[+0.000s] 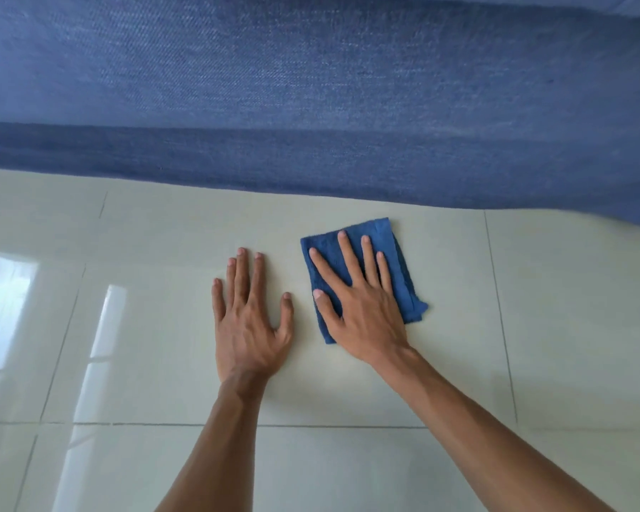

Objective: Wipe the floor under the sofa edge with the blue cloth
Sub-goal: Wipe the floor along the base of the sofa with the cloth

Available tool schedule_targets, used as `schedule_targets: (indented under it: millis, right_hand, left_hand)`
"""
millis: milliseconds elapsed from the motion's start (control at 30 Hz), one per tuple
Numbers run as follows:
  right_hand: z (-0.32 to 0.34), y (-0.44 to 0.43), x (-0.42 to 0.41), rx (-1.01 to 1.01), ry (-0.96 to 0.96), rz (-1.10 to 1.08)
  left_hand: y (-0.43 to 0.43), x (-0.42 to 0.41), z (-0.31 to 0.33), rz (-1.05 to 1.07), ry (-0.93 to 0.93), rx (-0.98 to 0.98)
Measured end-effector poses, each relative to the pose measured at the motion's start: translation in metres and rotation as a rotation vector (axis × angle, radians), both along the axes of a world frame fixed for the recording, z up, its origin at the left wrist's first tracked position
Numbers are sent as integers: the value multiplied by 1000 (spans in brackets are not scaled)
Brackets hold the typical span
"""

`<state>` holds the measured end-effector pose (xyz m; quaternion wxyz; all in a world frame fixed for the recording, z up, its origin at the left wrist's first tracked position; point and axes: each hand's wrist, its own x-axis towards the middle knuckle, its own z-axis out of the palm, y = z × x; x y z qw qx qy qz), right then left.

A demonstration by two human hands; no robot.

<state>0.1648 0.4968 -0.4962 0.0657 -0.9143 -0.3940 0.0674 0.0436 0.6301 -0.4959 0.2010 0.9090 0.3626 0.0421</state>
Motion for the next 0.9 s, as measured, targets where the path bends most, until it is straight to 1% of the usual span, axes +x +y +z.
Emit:
schedule_targets:
  millis: [67, 100, 167, 233, 267, 300, 367, 433, 467, 500, 533, 633, 667, 700, 733, 800, 833, 867, 900]
  right_hand:
    - [4, -37, -2, -6, 31, 101]
    - [3, -48, 9, -20, 13, 86]
    - [0, -43, 37, -26, -31, -63]
    - [-3, -9, 49, 2, -45, -262]
    - [-1, 9, 46, 4, -31, -322]
    - [-1, 20, 37, 7, -21, -335]
    - [-1, 4, 16, 3, -21, -210]
    - [3, -41, 1, -23, -10, -49]
    - [4, -63, 3, -38, -7, -29]
    - [3, -75, 14, -49, -19, -76]
    - [3, -74, 29, -46, -31, -173]
    - [-3, -8, 58, 27, -2, -530]
    - [-2, 16, 53, 43, 22, -580]
    - [-3, 30, 45, 48, 23, -552]
    - [-3, 30, 34, 45, 4, -444]
    - [-1, -6, 12, 13, -26, -153]
    - [1, -35, 4, -4, -15, -44]
    - [3, -62, 3, -29, -9, -18]
    - [1, -81, 12, -45, -20, -77]
  left_hand:
    - [2, 0, 0, 5, 4, 2]
    - [1, 0, 1, 7, 7, 1]
    - [-1, 2, 2, 5, 10, 5]
    - [0, 3, 1, 0, 19, 19]
    - [0, 2, 0, 0, 21, 20]
    - [1, 2, 0, 4, 21, 14]
    - [-1, 1, 2, 5, 20, -1]
    - [0, 1, 2, 11, 12, -3]
    - [0, 1, 3, 7, 12, -3]
    - [-1, 1, 3, 2, 13, -2]
    - [-2, 1, 3, -1, 14, 2]
    - [1, 2, 0, 2, 21, 14]
    - [1, 1, -1, 4, 18, 14]
    - [0, 1, 0, 5, 19, 12]
    - [-1, 1, 0, 3, 19, 10]
    - [-1, 1, 2, 1, 12, 10]
    - [0, 0, 2, 2, 11, 10]
    - [1, 0, 1, -1, 13, 9]
    - [1, -1, 1, -3, 13, 6]
